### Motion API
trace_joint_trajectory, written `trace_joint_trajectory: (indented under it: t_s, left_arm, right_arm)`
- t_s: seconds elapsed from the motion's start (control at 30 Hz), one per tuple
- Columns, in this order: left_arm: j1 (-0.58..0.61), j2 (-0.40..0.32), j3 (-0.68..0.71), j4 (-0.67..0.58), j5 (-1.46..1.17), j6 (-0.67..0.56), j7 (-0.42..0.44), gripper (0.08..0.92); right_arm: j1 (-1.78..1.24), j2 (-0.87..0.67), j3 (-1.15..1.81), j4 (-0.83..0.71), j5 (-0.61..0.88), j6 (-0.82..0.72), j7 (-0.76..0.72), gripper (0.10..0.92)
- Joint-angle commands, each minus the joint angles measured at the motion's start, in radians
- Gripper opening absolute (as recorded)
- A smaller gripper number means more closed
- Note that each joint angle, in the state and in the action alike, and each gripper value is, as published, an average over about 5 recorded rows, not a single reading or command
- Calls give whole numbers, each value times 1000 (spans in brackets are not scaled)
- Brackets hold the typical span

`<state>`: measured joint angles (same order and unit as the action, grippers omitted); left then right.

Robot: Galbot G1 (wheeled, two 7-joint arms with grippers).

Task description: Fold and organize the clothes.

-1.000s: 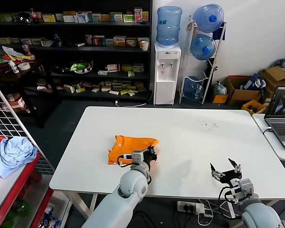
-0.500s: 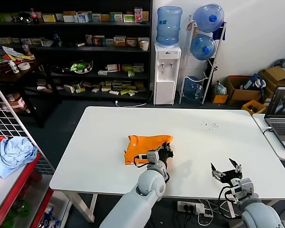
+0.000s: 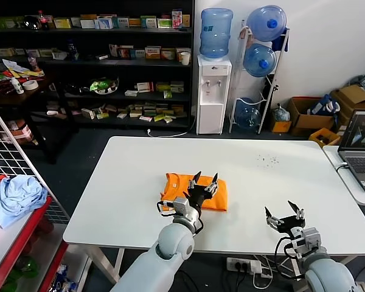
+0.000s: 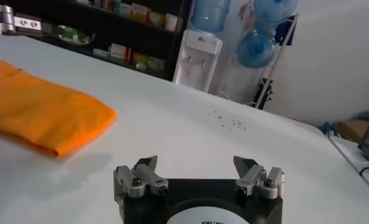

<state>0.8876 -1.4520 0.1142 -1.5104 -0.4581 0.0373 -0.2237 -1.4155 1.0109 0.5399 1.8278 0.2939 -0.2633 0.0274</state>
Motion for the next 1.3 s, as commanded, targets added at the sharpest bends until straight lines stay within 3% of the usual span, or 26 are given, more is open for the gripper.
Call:
trace_joint_trajectory:
  t_s: [0.03,0.2,0.5,1.3]
  left_arm:
    - [197,342,-225,-161,131,-162,106,740]
    - [286,397,-362,-151,196,-315,117,817]
    - [379,360,-501,-163,256,-431,125,823]
    - [402,289,-491,-144,367,-416,142,823]
  right_arm:
    - [19,90,62,0,7,84,-58,823]
    - [26,210,152,2,-29,103,-131,823]
    - [-5,321,254,33,-100,135,-210,823]
    - [7,413,315,70,-161,120,-265,823]
